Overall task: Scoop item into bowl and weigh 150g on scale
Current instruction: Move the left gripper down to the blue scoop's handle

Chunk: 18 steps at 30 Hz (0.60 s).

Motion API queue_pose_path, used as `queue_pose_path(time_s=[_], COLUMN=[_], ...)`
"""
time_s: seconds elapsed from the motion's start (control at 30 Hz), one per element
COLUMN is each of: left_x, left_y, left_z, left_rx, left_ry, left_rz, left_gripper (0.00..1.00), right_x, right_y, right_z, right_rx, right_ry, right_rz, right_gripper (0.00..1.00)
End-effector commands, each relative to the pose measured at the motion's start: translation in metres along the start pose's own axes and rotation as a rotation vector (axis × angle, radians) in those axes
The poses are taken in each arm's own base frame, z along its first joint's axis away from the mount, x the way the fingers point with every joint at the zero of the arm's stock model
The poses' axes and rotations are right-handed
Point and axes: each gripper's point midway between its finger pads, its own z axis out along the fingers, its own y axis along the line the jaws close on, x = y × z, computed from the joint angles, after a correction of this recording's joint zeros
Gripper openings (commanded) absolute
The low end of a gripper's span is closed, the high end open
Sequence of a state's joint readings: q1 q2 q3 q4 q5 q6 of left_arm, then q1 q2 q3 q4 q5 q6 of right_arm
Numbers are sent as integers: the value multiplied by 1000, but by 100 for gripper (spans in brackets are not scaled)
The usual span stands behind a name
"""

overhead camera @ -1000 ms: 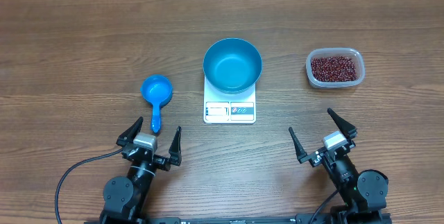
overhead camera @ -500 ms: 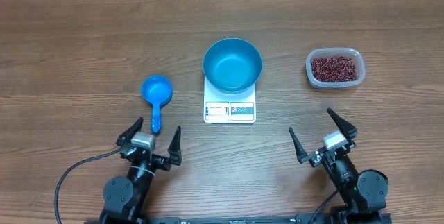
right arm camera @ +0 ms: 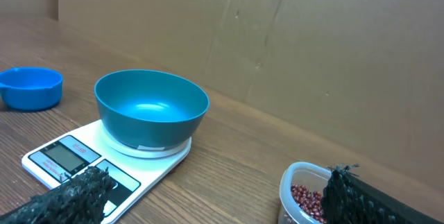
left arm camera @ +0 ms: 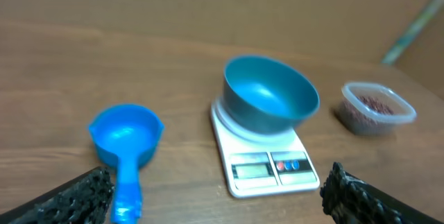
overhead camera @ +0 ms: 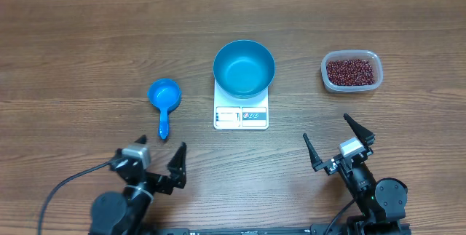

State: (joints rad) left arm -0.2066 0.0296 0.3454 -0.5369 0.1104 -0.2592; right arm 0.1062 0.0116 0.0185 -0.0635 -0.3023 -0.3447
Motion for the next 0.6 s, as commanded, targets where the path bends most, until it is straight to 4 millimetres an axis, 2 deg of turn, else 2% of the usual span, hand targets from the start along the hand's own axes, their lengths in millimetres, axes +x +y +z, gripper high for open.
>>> queue_pose_path(time_s=[0.0,0.23,0.47,0.57], left_x=[-36,-78,-119,-125], left_y=[9,10,14,14], left_z=[-19,-23,-10,-4], left_rx=[-109,-209,-342,-363], left_ry=[-35,83,357,442], left_rz=[26,36,68,70], left_gripper=[100,100,100,100], right_x=[2,2,2,2], right_y=[0,0,0,0], right_z=[0,0,0,0], right_rx=[5,5,6,5], right_ry=[-3,-3,-3,-3], right_rz=[3,3,3,3], right_gripper=[100,100,100,100])
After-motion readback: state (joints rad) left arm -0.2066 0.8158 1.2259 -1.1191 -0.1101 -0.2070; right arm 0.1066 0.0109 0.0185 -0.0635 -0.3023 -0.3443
